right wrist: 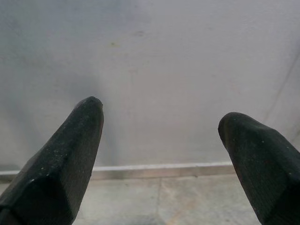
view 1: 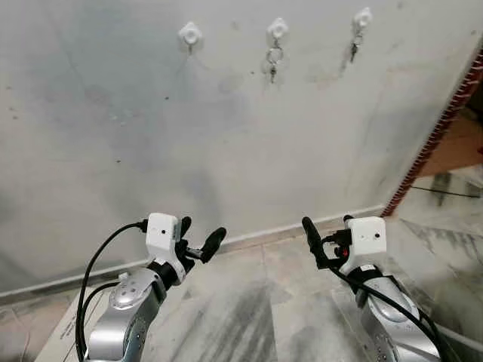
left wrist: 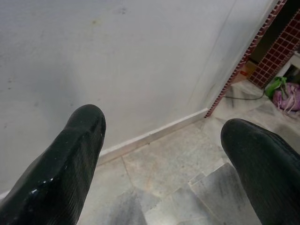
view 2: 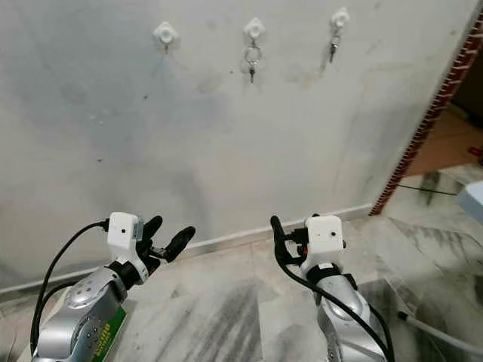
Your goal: Hang keys on a hook
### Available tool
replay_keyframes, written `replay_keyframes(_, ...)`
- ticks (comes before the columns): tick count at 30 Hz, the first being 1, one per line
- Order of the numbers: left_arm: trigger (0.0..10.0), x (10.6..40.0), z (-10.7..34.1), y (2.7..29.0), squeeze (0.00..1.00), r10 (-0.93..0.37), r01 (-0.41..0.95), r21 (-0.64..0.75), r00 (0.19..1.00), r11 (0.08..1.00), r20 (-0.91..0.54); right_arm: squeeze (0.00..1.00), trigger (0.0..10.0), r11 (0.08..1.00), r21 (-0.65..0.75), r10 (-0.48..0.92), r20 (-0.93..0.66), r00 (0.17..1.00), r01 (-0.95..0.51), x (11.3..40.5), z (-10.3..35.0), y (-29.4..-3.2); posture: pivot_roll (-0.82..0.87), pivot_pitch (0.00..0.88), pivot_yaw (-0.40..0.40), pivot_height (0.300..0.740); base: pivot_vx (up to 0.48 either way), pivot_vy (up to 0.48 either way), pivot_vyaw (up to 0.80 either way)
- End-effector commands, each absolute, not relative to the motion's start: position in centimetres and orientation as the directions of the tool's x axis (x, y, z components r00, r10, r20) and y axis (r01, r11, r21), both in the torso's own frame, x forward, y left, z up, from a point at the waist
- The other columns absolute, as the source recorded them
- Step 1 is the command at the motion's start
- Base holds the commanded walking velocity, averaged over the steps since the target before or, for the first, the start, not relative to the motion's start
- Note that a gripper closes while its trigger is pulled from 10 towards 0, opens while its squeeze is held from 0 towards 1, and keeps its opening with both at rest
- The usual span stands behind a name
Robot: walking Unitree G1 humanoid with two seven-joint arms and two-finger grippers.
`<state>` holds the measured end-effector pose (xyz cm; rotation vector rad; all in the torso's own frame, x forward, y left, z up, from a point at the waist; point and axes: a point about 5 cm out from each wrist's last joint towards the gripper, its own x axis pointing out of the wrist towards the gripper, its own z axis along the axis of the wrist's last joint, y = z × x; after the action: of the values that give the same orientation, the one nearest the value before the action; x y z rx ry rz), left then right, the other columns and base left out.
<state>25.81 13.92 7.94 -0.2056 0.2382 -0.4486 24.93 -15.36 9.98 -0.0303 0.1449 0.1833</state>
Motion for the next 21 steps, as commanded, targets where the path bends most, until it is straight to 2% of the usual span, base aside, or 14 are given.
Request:
replay_keyframes(1,10.0,25.87,8.01,14.06,0.0,-0.446,0.4,-0.239,0.876,0.885,-0.185,0.0,10.0,0.983,-0.018,0.178,-0.159,0.971,-0.183,24.84,9.85,-15.52,-0.08,0.0,0.046,0.74,0.0,0.0,-0.8)
replay_keyframes(20,10.0,25.91,8.04,13.83,0.0,-0.453,0.405,-0.249,0.874,0.88,-0.178,0.0,10.0,0.983,-0.019,0.178,-0.161,0.971,-0.184,24.88,9.88,-15.68,-0.08,0.0,0.041,0.74,0.0,0.0,-0.8)
replay_keyframes(21,10.0,25.91,8.04,13.82,0.0,-0.453,0.405,-0.248,0.874,0.88,-0.179,0.0,10.0,0.983,-0.015,0.179,-0.156,0.971,-0.184,24.88,9.94,-15.68,-0.08,0.0,0.041,0.74,0.0,0.0,0.0)
